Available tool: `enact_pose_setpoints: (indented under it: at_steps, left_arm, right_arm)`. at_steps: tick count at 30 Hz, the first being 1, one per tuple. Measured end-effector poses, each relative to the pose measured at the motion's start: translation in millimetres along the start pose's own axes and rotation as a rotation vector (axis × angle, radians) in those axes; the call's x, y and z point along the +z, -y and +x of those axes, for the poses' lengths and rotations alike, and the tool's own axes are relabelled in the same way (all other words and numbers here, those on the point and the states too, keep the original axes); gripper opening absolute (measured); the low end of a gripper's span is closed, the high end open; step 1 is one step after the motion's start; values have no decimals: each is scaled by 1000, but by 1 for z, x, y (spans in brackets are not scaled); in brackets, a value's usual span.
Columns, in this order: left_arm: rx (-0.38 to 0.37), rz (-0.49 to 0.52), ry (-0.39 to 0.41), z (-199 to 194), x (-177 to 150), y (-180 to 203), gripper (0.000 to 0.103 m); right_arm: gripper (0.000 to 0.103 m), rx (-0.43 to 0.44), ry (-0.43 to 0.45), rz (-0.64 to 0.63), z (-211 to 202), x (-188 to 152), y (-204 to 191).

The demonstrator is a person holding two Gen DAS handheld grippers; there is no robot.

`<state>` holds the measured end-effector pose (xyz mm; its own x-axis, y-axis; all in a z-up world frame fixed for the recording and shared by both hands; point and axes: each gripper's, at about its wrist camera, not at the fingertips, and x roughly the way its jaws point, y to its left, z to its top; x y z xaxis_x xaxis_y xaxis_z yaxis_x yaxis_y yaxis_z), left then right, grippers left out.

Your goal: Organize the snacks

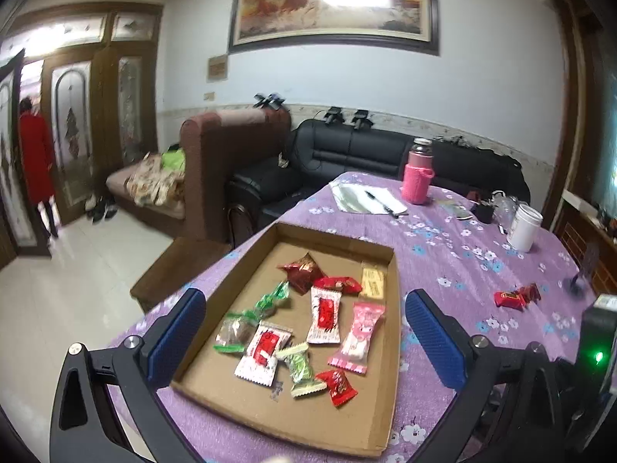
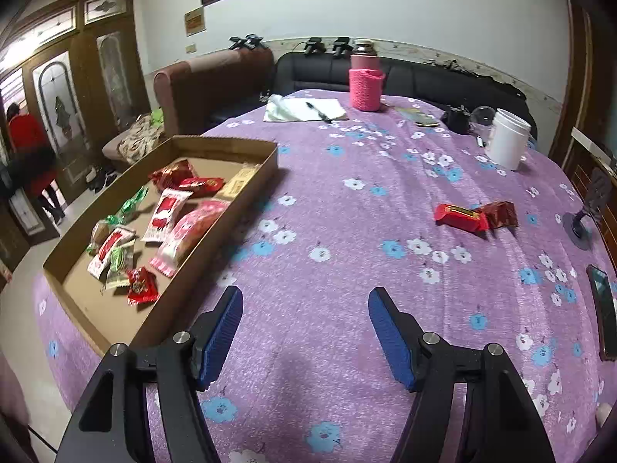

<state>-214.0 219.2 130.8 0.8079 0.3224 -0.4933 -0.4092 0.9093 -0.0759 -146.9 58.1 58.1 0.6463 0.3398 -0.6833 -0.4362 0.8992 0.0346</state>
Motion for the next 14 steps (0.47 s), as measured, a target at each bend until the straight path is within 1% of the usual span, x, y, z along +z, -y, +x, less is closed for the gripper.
enact_pose_setpoints:
  at_steps: [2, 4, 5, 7, 10, 14]
  left_arm:
    - [-27, -7, -73, 10, -1, -2, 103]
    - [-30, -12, -135, 22, -4, -7, 103]
    - [-33, -16, -147, 25, -6, -8, 103]
    - [-30, -24, -160, 27, -9, -9, 103]
    - [-24, -26, -147, 26, -11, -8, 103]
    - [-45, -1, -157, 26, -12, 0, 103]
  right_arm:
    - [72, 14, -6, -13, 2, -1, -6]
    - [72, 28, -10, -26, 3, -2, -11]
    - [72, 31, -11, -32, 3, -3, -13]
    - [72, 34, -10, -44, 3, -4, -17]
    - [72, 41, -7, -53, 1, -4, -20]
    - [72, 49, -6, -45, 0, -5, -18]
